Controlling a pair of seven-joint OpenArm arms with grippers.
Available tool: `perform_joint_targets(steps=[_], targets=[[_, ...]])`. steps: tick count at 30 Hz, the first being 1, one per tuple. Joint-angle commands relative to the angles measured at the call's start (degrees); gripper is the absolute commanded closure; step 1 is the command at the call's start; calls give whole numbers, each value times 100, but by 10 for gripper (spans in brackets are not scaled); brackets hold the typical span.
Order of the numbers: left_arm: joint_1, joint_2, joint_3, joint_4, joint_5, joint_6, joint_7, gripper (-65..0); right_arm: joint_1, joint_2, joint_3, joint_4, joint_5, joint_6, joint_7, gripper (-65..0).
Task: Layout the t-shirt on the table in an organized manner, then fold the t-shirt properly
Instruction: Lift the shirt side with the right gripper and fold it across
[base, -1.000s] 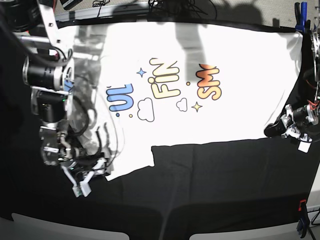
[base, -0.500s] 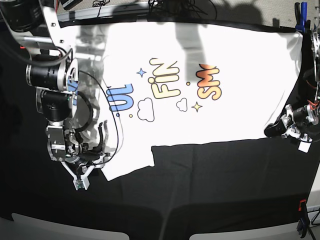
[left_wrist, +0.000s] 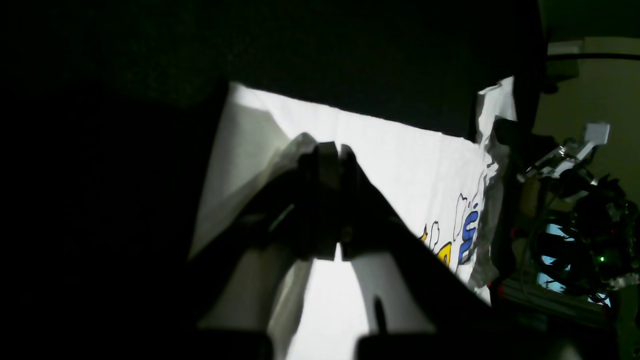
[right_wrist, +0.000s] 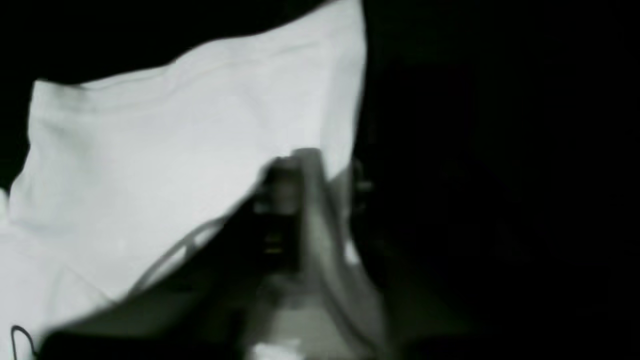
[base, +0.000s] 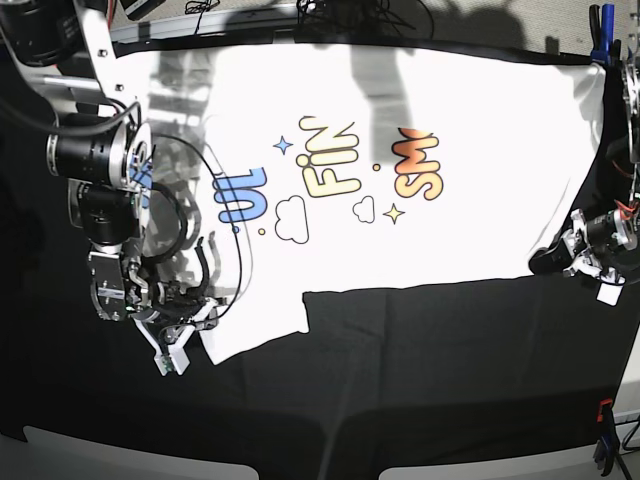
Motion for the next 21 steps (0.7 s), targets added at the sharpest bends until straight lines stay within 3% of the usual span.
perform_joint_targets(steps=[1,5,9,14,21], targets=[[-160,-98,-28,79,-131,-56,-98,0,170,0,-9,61,-9,74,-85,-1],[-160,-96,-28,79,-129,-56,-398,0,256,17,-9,245,-4,-227,4,0],[-162,-96,-28,79,-129,-56,-824,0,457,17,-9,302,-7,-240,-4,0],[-164,-98,-28,79,-81,-56,-866,0,697,17,-9,302,-4,-240,-42,0],[-372,-94,-28,79,662,-56,-1438,0,1220,15,-9,302,203,-240,-883,0]])
